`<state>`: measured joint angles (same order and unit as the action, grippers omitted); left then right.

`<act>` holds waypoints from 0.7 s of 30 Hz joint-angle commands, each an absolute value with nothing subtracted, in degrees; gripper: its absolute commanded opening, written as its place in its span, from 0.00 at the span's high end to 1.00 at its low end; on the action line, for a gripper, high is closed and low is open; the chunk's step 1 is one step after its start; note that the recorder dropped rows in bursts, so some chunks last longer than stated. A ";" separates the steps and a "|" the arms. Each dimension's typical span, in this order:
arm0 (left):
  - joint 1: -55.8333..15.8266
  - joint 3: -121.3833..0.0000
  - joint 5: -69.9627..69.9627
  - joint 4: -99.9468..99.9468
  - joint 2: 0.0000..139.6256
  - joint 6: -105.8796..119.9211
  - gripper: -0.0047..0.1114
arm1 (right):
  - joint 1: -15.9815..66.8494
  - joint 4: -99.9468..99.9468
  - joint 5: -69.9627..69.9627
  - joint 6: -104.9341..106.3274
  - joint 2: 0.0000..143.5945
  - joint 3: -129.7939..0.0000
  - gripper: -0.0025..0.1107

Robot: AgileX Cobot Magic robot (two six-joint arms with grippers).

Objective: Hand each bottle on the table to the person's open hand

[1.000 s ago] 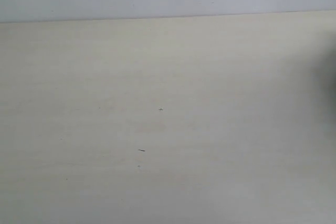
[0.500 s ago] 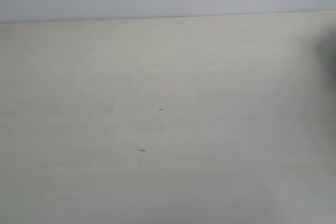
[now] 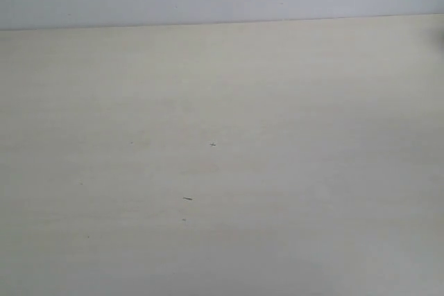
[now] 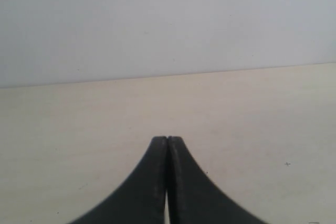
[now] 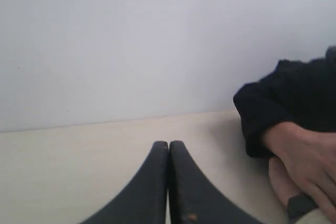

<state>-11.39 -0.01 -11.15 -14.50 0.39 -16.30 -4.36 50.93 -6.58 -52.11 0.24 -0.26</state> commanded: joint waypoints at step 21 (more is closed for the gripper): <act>-11.41 0.00 -11.34 -14.48 0.00 -16.70 0.96 | -4.66 -2.60 -6.32 5.98 0.00 0.00 0.98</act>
